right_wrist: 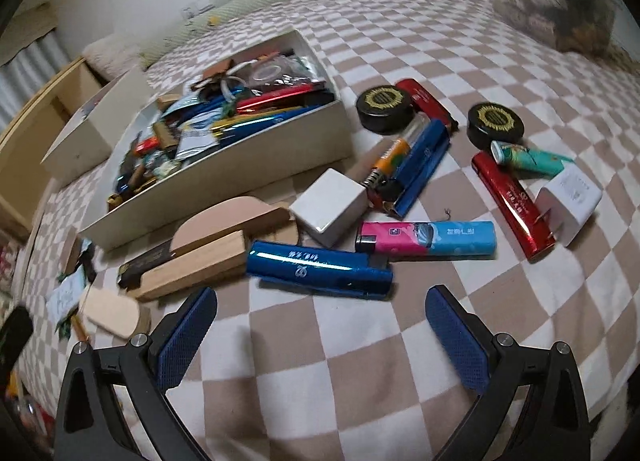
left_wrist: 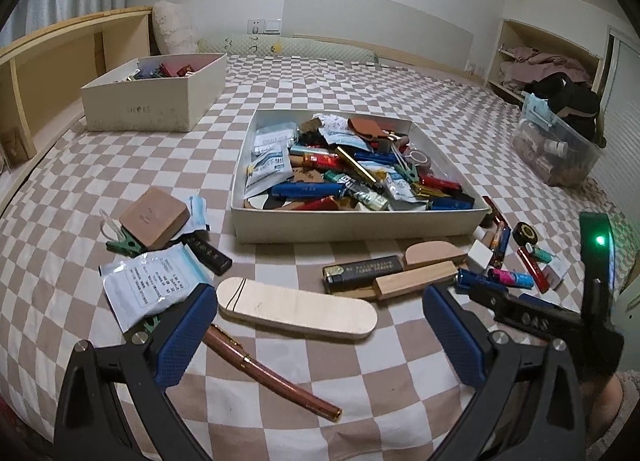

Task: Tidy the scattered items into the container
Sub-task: 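Reach the right gripper to the blue lighter and close on it, then grasp the light wooden bar with the left gripper while the right lifts the blue lighter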

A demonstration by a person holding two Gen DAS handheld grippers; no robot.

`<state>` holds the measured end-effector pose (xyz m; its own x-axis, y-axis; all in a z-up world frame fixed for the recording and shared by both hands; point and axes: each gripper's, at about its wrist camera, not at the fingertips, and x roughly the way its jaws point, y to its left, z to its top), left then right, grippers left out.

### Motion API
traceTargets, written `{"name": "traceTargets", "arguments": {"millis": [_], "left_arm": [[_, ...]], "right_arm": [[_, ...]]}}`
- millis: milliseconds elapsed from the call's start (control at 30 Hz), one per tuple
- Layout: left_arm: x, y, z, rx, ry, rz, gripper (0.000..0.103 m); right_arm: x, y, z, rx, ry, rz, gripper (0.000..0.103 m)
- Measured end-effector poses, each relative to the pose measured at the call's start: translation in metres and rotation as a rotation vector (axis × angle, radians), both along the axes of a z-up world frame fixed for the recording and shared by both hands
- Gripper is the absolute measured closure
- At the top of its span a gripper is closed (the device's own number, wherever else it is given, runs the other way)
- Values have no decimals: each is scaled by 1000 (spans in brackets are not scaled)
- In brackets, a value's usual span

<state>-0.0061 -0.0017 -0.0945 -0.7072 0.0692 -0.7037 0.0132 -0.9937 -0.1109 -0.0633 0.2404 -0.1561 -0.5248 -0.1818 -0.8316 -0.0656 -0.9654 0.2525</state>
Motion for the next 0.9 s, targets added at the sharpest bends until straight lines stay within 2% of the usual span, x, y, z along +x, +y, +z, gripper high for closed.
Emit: {"name": "traceTargets", "arguments": {"millis": [233, 300, 400, 700, 900], "left_arm": [[0, -1, -2, 4, -6, 5, 0], [-1, -1, -4, 2, -11, 7, 0], [-3, -2, -6, 4, -20, 7, 0], [-4, -1, -10, 7, -31, 8, 0], [-4, -1, -12, 8, -34, 7, 0]], "right_arm": [[-13, -5, -5, 45, -2, -44, 0], [-12, -4, -7, 58, 4, -52, 4], [-12, -5, -8, 104, 18, -41, 19], [-27, -10, -6, 130, 27, 46, 20], [-30, -27, -4, 183, 46, 178, 20]]}}
